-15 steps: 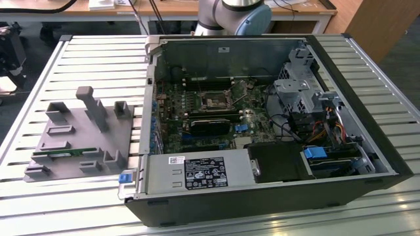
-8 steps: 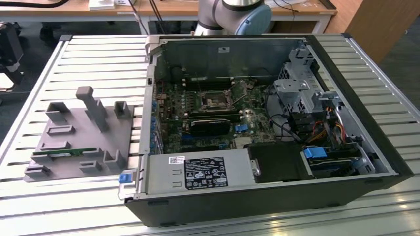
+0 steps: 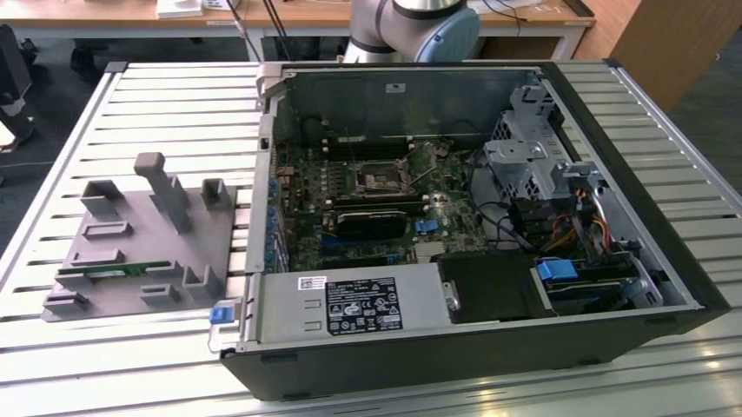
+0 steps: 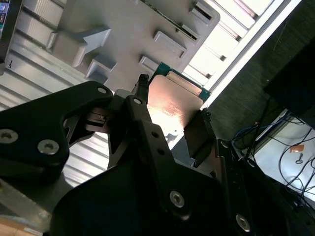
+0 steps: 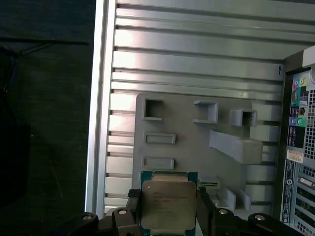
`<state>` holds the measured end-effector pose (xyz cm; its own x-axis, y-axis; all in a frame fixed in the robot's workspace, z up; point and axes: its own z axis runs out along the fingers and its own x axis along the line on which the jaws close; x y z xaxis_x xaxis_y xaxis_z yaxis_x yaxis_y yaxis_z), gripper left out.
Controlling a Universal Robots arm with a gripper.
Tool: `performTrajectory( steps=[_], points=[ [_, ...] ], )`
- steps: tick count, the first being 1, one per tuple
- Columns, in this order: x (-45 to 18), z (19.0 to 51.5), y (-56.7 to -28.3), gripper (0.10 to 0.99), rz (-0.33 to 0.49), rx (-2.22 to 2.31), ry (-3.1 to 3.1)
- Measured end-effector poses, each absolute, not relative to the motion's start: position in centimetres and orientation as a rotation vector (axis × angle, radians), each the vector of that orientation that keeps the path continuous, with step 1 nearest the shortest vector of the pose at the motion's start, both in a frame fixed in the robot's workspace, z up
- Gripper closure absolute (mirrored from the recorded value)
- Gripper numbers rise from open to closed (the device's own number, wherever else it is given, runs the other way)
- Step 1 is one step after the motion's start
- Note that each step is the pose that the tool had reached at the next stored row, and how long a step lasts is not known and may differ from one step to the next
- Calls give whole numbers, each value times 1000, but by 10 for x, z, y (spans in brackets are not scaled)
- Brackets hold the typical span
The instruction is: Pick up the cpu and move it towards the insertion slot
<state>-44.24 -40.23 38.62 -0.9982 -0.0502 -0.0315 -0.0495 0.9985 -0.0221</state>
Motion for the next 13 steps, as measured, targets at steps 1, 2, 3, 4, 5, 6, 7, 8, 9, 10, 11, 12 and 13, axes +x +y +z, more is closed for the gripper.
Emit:
performTrajectory(
  steps=[1,2,3,4,5,6,7,8,9,10,11,12,13],
  points=[
    [-442,388,-402,545,-33,-78,3108],
    [-442,390,-402,545,-33,-78,3108],
    [-442,392,-402,545,-33,-78,3108],
    [-442,394,-402,545,-33,-78,3108],
    [-442,396,-402,545,-33,-78,3108],
    [-442,398,-402,545,-33,-78,3108],
    [-442,399,-402,545,-33,-78,3108],
    [-442,400,-402,545,-33,-78,3108],
    [-442,401,-402,545,-33,-78,3108],
    [-441,401,-402,545,-33,-78,3108],
    [-440,401,-402,545,-33,-77,3108],
    [-439,401,-402,545,-33,-78,3108],
    [-438,401,-402,545,-33,-78,3108]
  ],
)
